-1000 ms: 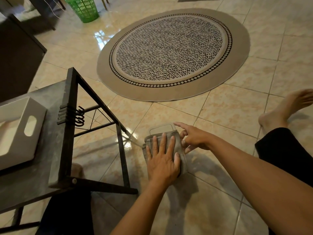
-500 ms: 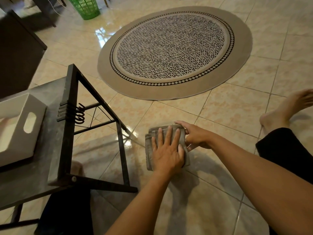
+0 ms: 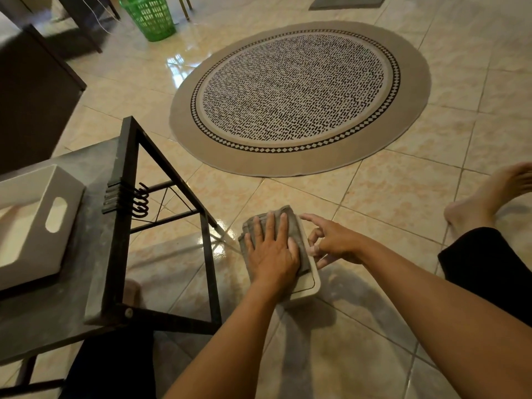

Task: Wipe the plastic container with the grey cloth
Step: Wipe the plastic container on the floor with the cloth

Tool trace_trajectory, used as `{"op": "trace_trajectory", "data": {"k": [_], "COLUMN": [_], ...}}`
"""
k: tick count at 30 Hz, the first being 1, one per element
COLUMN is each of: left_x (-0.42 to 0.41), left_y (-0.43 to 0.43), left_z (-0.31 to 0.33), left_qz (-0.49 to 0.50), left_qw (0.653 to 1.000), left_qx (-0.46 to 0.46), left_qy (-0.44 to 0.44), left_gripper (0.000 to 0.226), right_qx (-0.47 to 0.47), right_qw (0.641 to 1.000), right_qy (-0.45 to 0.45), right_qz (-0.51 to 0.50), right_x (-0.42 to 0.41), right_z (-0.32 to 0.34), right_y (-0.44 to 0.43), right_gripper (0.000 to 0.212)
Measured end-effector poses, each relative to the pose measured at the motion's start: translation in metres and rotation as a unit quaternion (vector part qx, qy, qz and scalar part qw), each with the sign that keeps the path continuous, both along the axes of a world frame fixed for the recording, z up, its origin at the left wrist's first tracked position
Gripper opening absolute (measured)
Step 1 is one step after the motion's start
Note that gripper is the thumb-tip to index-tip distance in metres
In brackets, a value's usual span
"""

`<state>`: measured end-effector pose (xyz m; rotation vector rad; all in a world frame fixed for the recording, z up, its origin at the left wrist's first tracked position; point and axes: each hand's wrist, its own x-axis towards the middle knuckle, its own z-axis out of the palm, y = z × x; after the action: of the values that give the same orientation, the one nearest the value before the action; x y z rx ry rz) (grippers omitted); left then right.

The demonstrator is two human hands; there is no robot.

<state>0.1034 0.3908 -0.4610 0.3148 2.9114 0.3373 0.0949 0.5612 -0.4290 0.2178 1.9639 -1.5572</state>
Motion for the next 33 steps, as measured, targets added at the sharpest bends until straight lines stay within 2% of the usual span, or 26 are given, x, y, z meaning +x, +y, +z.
{"op": "trace_trajectory", "data": {"k": [9,14,20,25,33], "left_x": [0.004,-0.001,0.006,-0.003,0.002], "left_y": [0.014,0.002,0.019,-0.003,0.016], "left_z": [-0.003,-0.005,-0.003,0.0,0.003], "left_qz": [-0.057,0.023,-0.02,0.021,-0.048], "left_qw": [0.998,1.0,1.0,1.0,0.999], "left_qx": [-0.005,-0.001,-0.007,0.003,-0.017], "left_qy": [0.02,0.011,0.014,0.005,0.011], "left_gripper": [0.063,0.064,0.063,0.062,0.06], "right_qx": [0.005,-0.004,-0.003,0.002,0.009], "right_qw": [1.0,1.0,1.0,1.0,1.0], "right_qy": [0.004,0.007,0.002,0.006,0.001], "right_qz": [0.024,0.002,0.008,-0.005,0.001], "right_x": [-0.013,-0.01,-0.01,-0.009,-0.009], "right_z": [0.003,-0.003,-0.002,-0.002,-0.002], "right_y": [-0.001,0.0,0.001,-0.001,0.001], "right_gripper": [0.089,0.086,0.087,0.086,0.087]}}
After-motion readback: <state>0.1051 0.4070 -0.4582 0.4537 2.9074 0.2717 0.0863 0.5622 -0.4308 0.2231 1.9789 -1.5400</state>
